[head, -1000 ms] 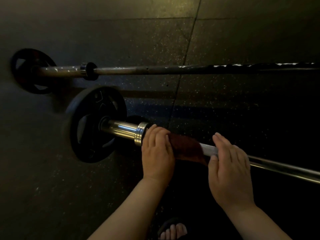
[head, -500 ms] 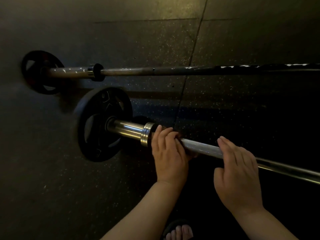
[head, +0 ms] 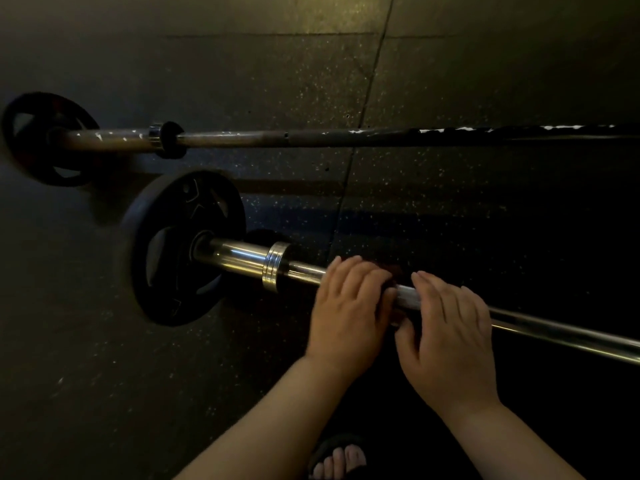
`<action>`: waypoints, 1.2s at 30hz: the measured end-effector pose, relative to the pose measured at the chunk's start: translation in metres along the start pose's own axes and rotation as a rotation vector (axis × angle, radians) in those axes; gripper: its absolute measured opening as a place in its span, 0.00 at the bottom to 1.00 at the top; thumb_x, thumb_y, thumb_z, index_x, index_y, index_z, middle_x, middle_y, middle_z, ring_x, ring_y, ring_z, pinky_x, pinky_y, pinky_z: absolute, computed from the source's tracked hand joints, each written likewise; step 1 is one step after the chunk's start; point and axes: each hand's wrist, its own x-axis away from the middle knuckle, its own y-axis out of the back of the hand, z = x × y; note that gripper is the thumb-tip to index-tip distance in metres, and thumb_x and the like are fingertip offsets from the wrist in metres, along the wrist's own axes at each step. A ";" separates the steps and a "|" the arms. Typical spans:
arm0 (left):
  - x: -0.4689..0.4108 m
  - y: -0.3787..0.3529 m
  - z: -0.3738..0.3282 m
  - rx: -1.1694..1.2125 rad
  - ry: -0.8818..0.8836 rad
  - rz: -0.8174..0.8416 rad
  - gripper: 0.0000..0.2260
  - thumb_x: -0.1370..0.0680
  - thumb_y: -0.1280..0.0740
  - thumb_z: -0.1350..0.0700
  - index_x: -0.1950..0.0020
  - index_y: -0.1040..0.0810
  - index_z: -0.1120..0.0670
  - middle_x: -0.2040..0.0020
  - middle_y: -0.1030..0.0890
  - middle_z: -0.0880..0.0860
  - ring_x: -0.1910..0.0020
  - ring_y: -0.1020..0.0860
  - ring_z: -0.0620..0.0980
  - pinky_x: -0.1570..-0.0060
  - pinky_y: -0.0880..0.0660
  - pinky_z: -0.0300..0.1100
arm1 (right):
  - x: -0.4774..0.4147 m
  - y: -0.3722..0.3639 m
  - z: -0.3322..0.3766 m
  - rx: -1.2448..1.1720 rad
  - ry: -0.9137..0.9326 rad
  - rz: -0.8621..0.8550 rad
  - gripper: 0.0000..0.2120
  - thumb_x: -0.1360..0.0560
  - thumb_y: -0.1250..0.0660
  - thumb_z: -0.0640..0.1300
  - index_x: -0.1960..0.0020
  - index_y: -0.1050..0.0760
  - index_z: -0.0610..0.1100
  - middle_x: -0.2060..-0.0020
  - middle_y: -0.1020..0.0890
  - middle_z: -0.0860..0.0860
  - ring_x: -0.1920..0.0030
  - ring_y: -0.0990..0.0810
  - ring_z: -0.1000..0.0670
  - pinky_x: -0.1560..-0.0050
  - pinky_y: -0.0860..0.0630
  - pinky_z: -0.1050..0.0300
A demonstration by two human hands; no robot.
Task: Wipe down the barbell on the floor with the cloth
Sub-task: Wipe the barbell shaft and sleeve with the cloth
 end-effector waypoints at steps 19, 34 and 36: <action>-0.012 0.012 -0.007 0.117 0.280 -0.038 0.11 0.17 0.44 0.50 0.48 0.22 0.49 0.47 0.22 0.45 0.37 0.28 0.43 0.22 0.52 0.50 | 0.001 0.004 0.002 -0.048 0.030 0.044 0.33 0.27 0.42 0.53 0.25 0.34 0.41 0.28 0.28 0.45 0.27 0.31 0.44 0.22 0.46 0.44; -0.046 0.084 -0.030 0.821 0.006 -0.051 0.16 0.19 0.37 0.61 0.31 0.28 0.55 0.41 0.23 0.46 0.42 0.22 0.48 0.45 0.24 0.40 | -0.057 0.081 0.031 -0.891 0.037 -0.272 0.19 0.19 0.36 0.40 0.35 0.33 0.60 0.41 0.25 0.66 0.38 0.23 0.57 0.38 0.22 0.53; -0.047 0.087 -0.034 0.804 -0.039 -0.158 0.16 0.20 0.38 0.67 0.33 0.28 0.57 0.41 0.23 0.45 0.42 0.23 0.46 0.45 0.26 0.37 | -0.055 0.084 0.028 -0.931 0.172 -0.331 0.24 0.19 0.37 0.36 0.29 0.36 0.57 0.34 0.30 0.66 0.33 0.25 0.53 0.35 0.23 0.51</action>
